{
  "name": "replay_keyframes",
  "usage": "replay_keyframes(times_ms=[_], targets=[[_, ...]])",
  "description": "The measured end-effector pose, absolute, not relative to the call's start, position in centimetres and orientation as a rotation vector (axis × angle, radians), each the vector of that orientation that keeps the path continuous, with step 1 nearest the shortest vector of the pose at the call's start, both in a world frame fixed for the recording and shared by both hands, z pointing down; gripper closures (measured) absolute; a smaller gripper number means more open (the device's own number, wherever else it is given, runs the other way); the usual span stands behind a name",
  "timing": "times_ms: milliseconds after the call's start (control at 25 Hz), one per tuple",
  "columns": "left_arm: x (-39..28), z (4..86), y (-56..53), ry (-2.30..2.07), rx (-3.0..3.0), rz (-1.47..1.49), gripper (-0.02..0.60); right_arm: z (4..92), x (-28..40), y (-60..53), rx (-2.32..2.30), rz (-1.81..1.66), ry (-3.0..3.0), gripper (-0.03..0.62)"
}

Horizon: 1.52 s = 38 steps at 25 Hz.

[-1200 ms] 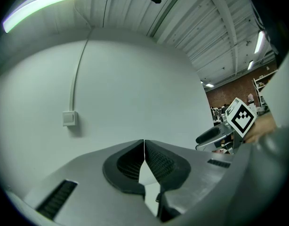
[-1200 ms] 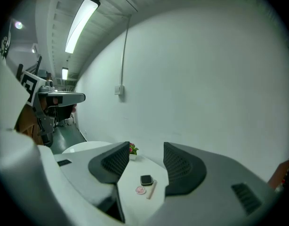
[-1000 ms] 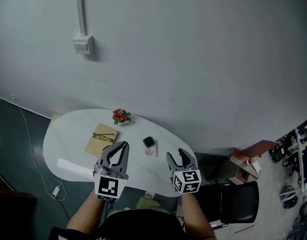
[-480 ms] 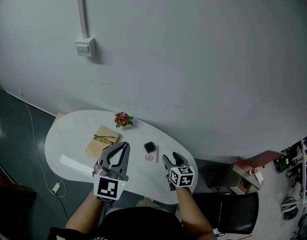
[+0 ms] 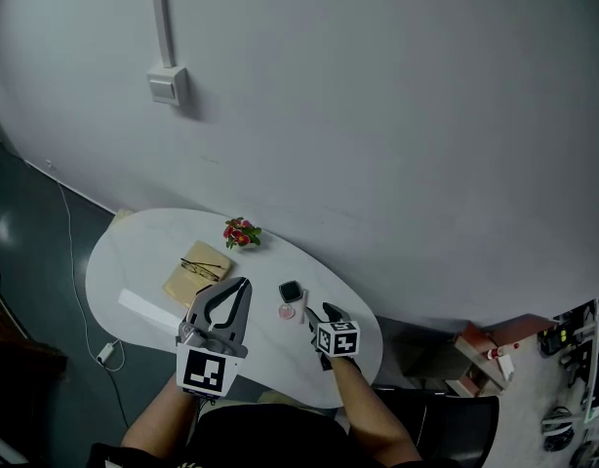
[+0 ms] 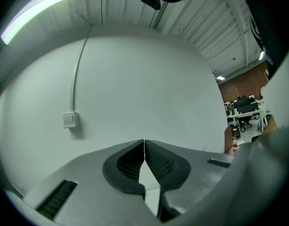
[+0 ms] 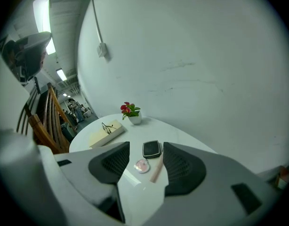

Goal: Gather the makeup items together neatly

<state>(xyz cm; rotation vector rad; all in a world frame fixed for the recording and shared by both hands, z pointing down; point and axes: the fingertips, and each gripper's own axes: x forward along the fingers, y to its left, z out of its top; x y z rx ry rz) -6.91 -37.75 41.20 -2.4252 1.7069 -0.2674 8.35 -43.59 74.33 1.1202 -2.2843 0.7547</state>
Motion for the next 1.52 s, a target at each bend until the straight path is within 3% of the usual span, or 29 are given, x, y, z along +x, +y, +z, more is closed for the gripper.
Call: replay_keyframes(times_ms=[1000,1200,1360,1520], targets=[[-5.7,44.1,-36.8,1.733,-2.437,-0.367,0.557,89.6,7.0,-43.9,0.959,0.892,-2.029,0.370],[-6.1,45.0,-36.9,1.744,-2.437,-0.407,0.557,89.9,7.6,-44.6,1.017,0.873,-1.976,0.456],[-6.2,45.7,-37.2,1.747,-2.445,-0.441,0.557,90.1,7.6,-44.6,1.013,0.800,-1.959,0.462],[-6.0,45.7,-37.2,1.737,-2.442,-0.452,0.557,90.2,8.2,-44.9,1.025,0.778,-1.924,0.514]])
